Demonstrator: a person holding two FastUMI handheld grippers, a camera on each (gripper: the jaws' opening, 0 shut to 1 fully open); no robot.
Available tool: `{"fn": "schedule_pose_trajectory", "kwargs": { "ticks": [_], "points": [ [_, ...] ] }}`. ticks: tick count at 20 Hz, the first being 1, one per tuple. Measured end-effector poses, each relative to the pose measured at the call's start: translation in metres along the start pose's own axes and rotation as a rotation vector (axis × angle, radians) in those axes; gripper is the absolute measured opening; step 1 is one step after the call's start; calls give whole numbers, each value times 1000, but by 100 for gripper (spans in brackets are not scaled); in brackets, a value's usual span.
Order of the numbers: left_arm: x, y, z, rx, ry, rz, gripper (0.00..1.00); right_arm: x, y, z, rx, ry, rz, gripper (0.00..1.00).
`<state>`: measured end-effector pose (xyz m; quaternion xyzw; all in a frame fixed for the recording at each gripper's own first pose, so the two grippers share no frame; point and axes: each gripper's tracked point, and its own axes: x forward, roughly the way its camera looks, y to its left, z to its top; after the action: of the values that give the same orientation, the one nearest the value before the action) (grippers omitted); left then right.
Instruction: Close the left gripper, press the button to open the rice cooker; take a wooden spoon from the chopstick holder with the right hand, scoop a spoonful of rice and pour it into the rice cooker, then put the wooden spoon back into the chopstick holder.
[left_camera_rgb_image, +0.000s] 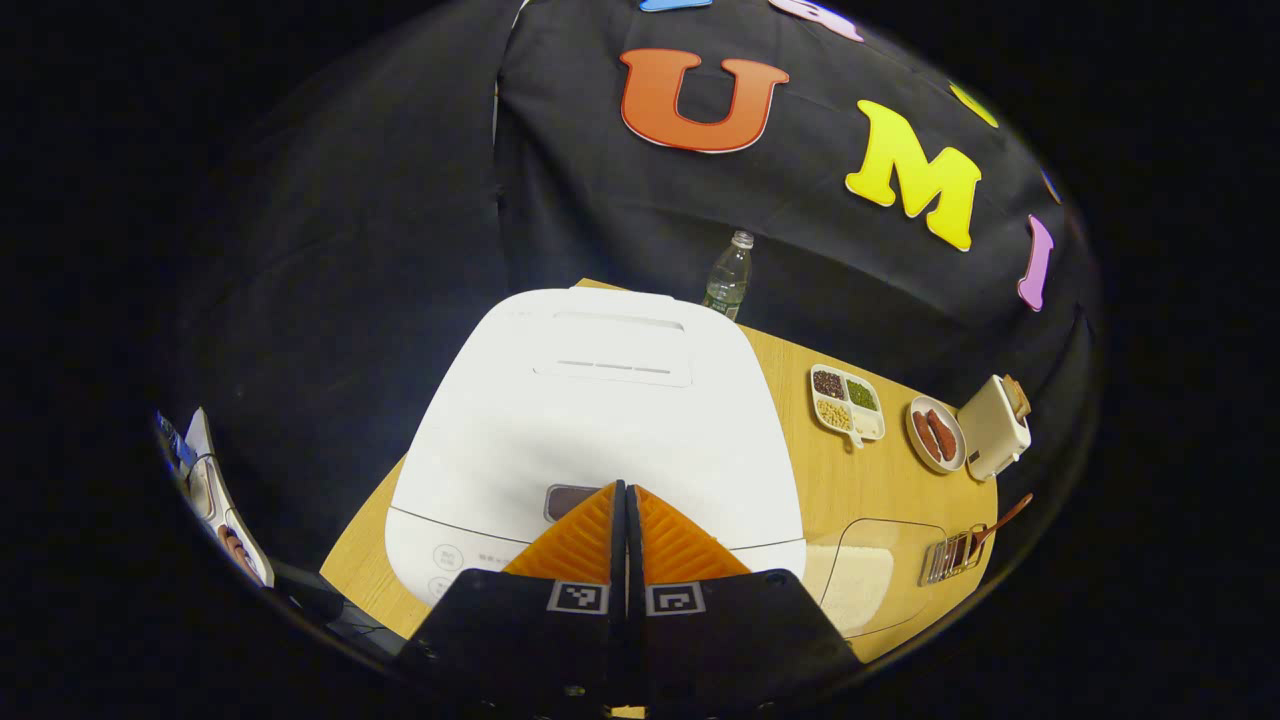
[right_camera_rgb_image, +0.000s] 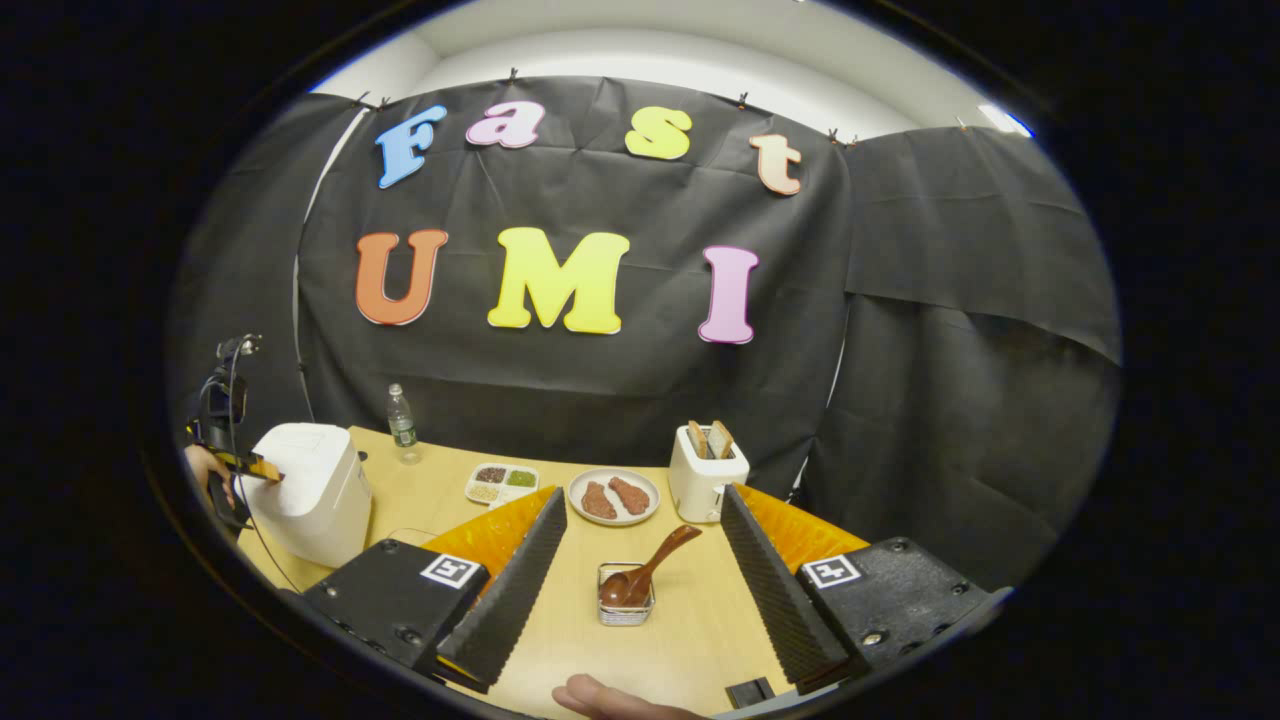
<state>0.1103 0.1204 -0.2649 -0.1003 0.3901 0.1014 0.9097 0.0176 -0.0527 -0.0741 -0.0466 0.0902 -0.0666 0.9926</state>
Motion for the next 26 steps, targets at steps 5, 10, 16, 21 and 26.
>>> {"fn": "schedule_pose_trajectory", "kwargs": {
  "ticks": [5,10,16,21,26],
  "points": [
    [-24,-3,41,93,-115,-8,0,-12,-7,2,-9,-16,-20,100],
    [-91,-22,106,24,-321,-99,65,-17,-1,-6,10,-11,-36,100],
    [-137,-16,111,40,-398,-71,94,-20,11,-22,45,3,-15,100],
    [-182,-24,100,-19,-453,-81,94,7,1,-41,96,45,11,100],
    [-219,-36,89,-64,-521,-50,94,64,-24,-87,132,158,20,100]
  ]
}}
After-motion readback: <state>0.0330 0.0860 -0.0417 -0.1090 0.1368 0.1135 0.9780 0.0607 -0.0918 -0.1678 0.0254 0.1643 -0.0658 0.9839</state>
